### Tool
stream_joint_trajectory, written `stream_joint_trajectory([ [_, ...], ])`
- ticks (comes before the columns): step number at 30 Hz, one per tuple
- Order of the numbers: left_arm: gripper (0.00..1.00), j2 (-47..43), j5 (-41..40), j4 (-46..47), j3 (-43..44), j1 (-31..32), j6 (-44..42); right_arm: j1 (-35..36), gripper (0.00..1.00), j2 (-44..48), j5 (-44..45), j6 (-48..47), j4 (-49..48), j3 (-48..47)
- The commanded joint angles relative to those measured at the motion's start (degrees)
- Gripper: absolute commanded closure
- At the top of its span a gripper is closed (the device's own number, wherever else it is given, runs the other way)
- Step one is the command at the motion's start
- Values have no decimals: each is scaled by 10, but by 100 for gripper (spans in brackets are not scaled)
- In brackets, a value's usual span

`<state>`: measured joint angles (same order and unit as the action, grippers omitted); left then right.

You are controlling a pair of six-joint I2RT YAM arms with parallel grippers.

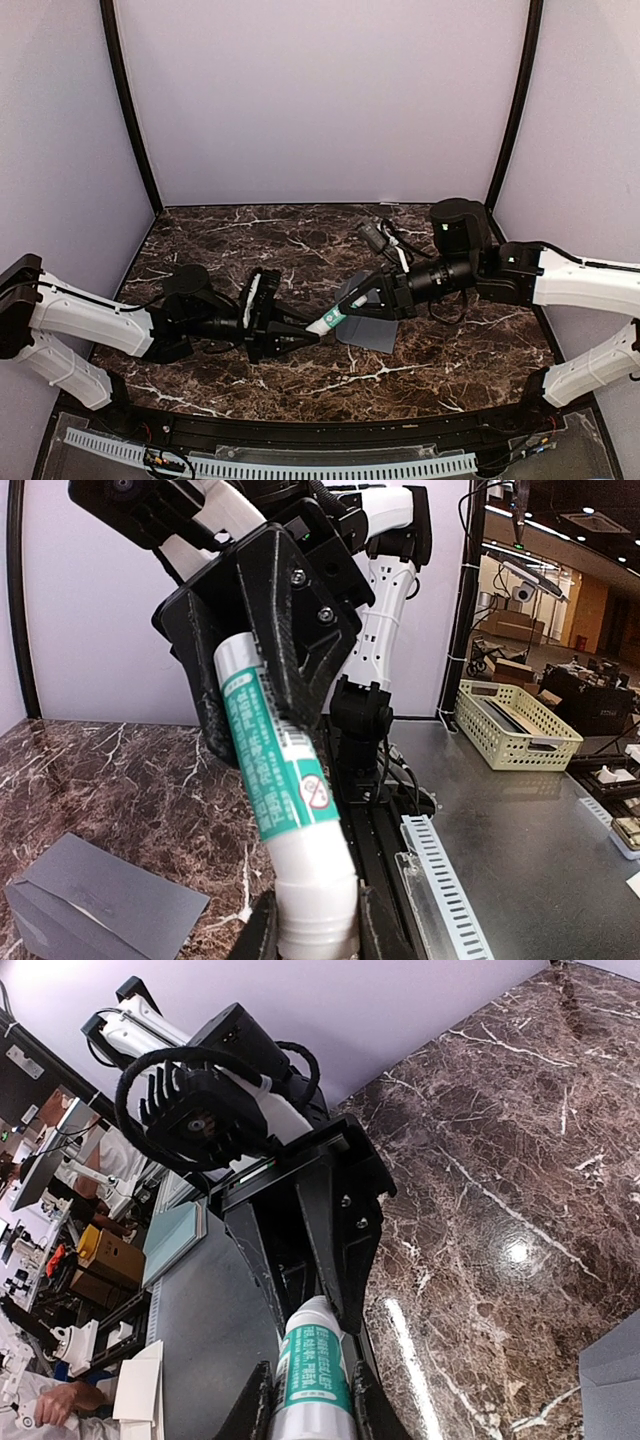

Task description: Place the letter into the envelope and seal it

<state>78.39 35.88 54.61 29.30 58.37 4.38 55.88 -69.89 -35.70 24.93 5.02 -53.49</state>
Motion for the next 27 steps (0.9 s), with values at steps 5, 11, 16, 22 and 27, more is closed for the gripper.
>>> stream_joint_trajectory([
  [5, 95, 3, -21, 31, 8, 2, 31, 11, 100, -2, 95, -22, 17, -20],
  [11, 95, 9, -29, 29, 17, 2, 51, 21, 100, -12, 121, -29, 27, -27],
  [16, 95, 5, -12, 55, 10, 2, 64, 25, 100, -18, 135, -34, 35, -32],
  [22, 95, -7, 12, 70, 2, 2, 76, 24, 100, -16, 135, -35, 34, -31],
  [27, 95, -11, 14, 71, 4, 2, 91, 25, 100, -15, 132, -40, 35, -30],
])
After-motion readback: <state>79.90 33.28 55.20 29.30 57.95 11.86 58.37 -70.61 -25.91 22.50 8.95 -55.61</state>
